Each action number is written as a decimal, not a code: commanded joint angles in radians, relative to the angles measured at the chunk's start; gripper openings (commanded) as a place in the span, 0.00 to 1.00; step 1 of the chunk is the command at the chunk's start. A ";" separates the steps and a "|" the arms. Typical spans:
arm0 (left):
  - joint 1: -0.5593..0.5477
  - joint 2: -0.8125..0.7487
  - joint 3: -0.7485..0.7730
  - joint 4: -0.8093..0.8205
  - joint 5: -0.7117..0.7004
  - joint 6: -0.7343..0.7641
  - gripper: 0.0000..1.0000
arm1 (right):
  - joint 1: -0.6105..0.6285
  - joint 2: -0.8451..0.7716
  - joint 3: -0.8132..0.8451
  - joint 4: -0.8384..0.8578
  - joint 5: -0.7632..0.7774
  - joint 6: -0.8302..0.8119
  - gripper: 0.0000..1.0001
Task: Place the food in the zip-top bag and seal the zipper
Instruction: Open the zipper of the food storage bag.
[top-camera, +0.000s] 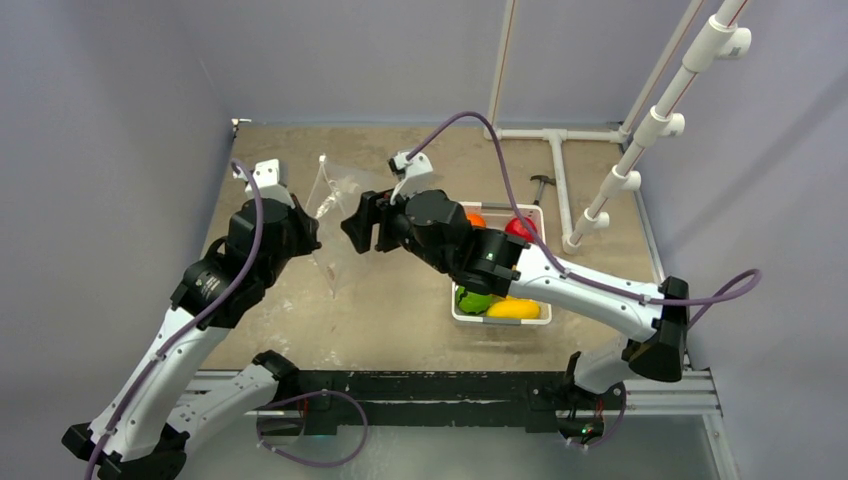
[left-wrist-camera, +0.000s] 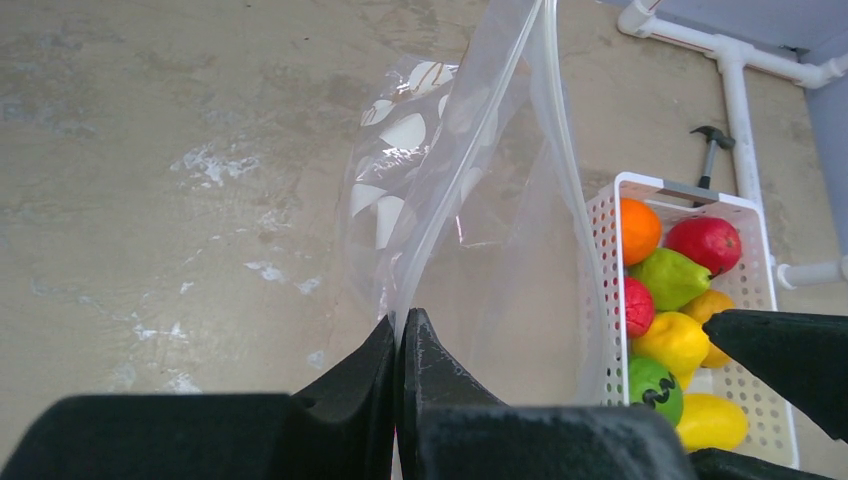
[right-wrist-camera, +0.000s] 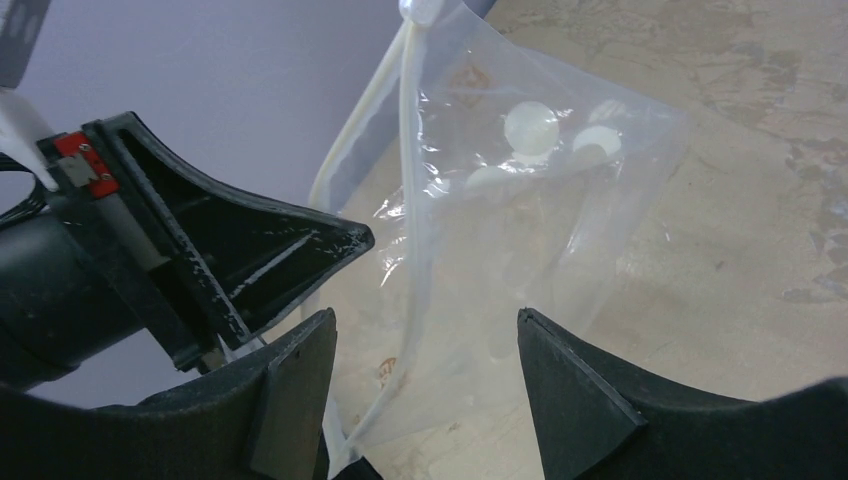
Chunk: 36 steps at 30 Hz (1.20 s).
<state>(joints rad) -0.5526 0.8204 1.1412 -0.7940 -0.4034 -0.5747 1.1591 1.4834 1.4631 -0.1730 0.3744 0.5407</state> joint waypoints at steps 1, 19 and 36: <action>-0.003 -0.009 0.053 -0.012 -0.063 0.038 0.00 | 0.029 0.054 0.105 -0.073 0.104 0.003 0.70; -0.002 -0.013 0.069 -0.086 -0.115 0.061 0.00 | 0.068 0.317 0.324 -0.268 0.364 0.112 0.57; -0.002 0.035 0.071 -0.148 -0.164 0.102 0.00 | -0.022 0.310 0.071 -0.200 0.374 0.230 0.00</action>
<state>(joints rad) -0.5526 0.8406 1.1744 -0.9375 -0.5320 -0.5106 1.1927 1.8595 1.6138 -0.4393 0.7399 0.7502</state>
